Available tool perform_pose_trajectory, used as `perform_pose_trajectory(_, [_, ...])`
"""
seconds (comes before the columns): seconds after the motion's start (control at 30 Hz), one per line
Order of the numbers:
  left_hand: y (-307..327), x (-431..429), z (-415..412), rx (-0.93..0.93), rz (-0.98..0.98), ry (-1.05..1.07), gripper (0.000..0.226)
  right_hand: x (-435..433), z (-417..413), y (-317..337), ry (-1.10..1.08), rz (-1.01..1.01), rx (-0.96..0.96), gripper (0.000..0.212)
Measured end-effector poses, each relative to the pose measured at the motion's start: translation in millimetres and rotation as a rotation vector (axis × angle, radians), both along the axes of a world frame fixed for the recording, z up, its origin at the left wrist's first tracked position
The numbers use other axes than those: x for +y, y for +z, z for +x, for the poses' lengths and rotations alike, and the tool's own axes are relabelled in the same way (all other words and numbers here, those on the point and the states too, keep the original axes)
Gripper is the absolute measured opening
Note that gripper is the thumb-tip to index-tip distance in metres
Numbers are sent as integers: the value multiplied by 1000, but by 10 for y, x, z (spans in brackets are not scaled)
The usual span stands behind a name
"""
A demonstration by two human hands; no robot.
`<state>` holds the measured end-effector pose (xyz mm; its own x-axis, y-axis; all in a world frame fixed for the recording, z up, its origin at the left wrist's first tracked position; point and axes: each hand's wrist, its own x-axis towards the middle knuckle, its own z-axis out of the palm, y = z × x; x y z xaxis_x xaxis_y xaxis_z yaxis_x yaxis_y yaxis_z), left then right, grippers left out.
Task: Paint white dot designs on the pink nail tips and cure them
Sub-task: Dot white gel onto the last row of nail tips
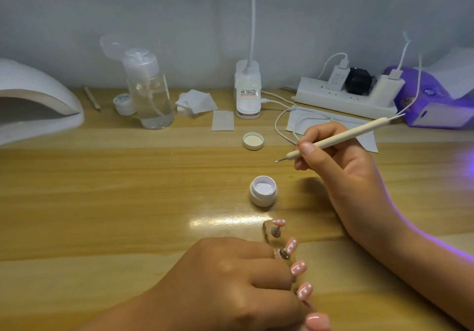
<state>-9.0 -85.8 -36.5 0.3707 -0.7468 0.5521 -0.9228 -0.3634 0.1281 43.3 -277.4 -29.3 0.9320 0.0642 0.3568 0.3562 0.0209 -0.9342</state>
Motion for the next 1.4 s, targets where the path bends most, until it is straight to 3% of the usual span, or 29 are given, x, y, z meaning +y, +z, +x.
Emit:
perform_pose_trajectory(0.23, [39,18,-44,-163,110,39,42,8,-8,-16,15,-68,-43,3])
perform_pose_trajectory(0.4, [78,50,-86,1,26,29,21,15,-14,-11,17,-110,-55,1])
perform_pose_trajectory(0.5, [79,42,-81,23,-91,6,25,4,-18,-17,10,-144,-59,5])
perform_pose_trajectory(0.57, [96,36,-47,172,-278,-3,17,-1,-16,-24,0,-232,-76,4])
perform_pose_trajectory(0.73, [85,77,195,997,-932,170,11,28,-26,-32,24,-409,-79,2])
perform_pose_trajectory(0.87, [43,127,336,1244,-1008,245,13,38,-42,-19,45,-449,-94,11])
perform_pose_trajectory(1.1, [0,154,364,1237,-1020,211,21,58,-43,-26,56,-512,-73,17])
perform_pose_trajectory(1.27, [-18,166,375,1194,-964,235,23,53,-35,-53,56,-573,-77,5])
perform_pose_trajectory(1.4, [-11,153,368,1180,-935,224,20,41,-48,-41,41,-511,-113,7])
